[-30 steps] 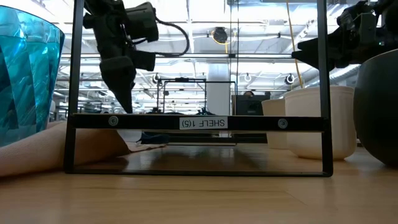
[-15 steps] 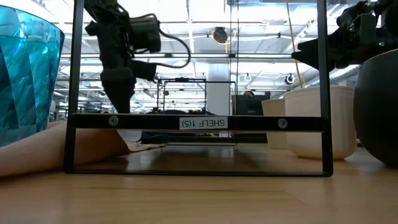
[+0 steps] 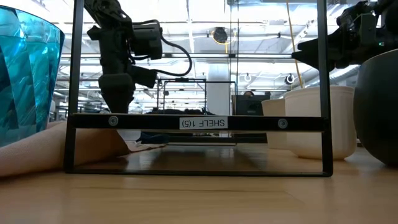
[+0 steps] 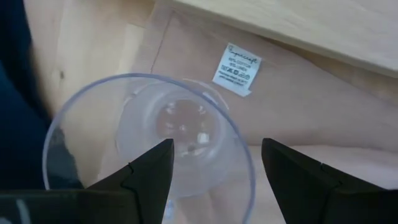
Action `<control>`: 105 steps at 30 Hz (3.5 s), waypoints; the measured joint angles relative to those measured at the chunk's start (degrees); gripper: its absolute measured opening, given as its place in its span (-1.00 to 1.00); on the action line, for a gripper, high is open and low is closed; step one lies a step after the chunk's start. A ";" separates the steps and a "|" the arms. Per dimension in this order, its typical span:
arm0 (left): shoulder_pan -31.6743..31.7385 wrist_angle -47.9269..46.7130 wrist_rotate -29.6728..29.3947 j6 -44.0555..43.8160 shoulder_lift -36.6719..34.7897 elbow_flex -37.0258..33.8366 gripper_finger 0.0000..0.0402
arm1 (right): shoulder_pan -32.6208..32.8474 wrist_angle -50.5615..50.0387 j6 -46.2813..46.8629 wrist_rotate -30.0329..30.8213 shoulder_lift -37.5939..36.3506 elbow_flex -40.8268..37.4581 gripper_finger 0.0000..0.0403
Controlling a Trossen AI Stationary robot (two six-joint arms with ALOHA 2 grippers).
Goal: Stack small to large cups/mugs on shelf
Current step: Put the transparent glass on the shelf
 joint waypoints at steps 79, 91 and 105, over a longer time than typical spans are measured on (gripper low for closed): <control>-14.40 -27.50 -7.96 39.27 -0.07 35.93 -1.00 | 0.01 0.00 -0.04 0.00 -0.02 0.00 0.20; -11.95 -27.51 -12.88 18.77 -0.07 35.93 -1.00 | 0.00 0.02 -0.04 0.00 -0.02 0.00 0.20; -7.08 -23.44 -8.95 -4.45 -0.07 35.93 -1.00 | 0.01 0.03 -0.13 0.00 0.00 0.00 0.20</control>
